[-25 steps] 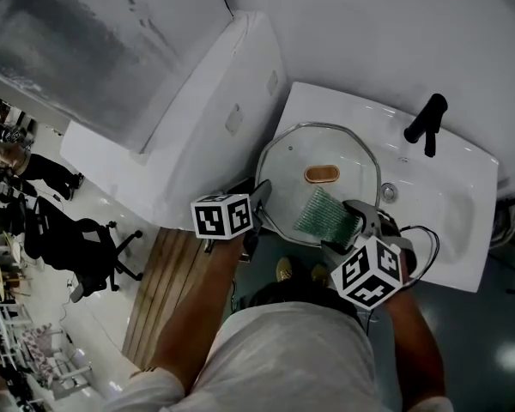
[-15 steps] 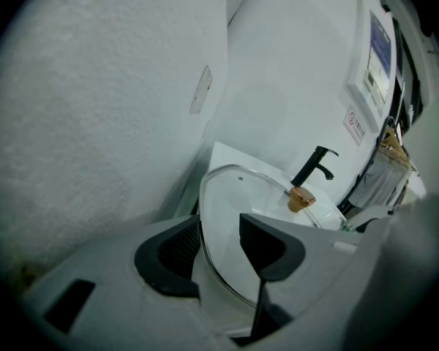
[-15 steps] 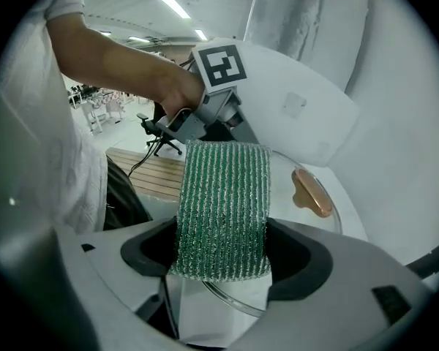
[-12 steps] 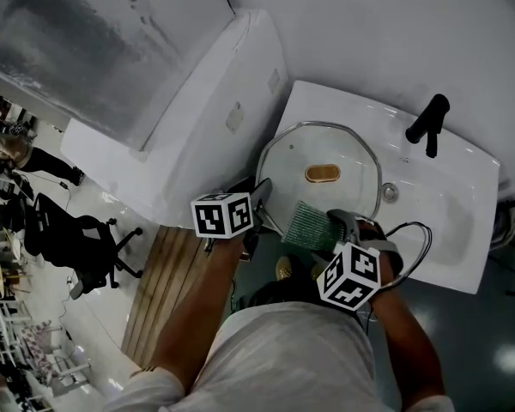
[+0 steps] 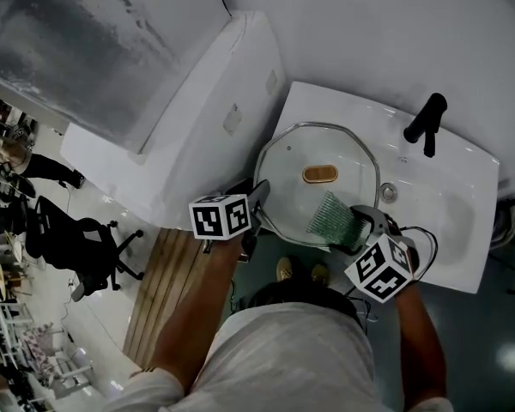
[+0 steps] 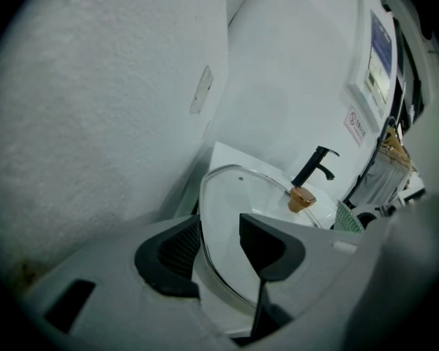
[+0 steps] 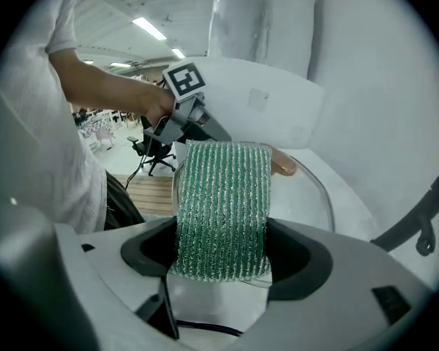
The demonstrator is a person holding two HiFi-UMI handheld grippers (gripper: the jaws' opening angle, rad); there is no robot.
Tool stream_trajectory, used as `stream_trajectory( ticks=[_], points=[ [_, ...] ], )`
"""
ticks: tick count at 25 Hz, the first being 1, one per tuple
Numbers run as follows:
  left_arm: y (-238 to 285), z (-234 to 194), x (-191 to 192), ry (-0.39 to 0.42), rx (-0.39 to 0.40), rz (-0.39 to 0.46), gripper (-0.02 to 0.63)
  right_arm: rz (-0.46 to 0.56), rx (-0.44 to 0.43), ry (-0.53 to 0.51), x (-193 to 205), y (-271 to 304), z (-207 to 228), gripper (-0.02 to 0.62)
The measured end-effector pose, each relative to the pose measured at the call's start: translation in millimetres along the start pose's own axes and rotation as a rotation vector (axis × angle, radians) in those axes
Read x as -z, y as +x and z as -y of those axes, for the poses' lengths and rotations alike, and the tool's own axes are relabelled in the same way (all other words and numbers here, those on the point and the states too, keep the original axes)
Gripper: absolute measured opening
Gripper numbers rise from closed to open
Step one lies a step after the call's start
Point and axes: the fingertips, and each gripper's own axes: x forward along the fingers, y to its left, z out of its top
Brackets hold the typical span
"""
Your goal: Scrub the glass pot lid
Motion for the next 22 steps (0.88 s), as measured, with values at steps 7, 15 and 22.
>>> stream_trajectory(
  ticks=[7, 15, 22],
  points=[
    [0, 0, 0, -0.001, -0.004, -0.002, 0.18, 0.112, 0.006, 0.193, 19, -16, 31, 0.348],
    [-1, 1, -1, 0.01, -0.016, -0.012, 0.181, 0.213, -0.015, 0.364, 31, -22, 50, 0.348],
    [-5, 8, -5, 0.064, -0.018, -0.019, 0.186, 0.236, 0.005, 0.362, 19, -36, 55, 0.348]
  ],
)
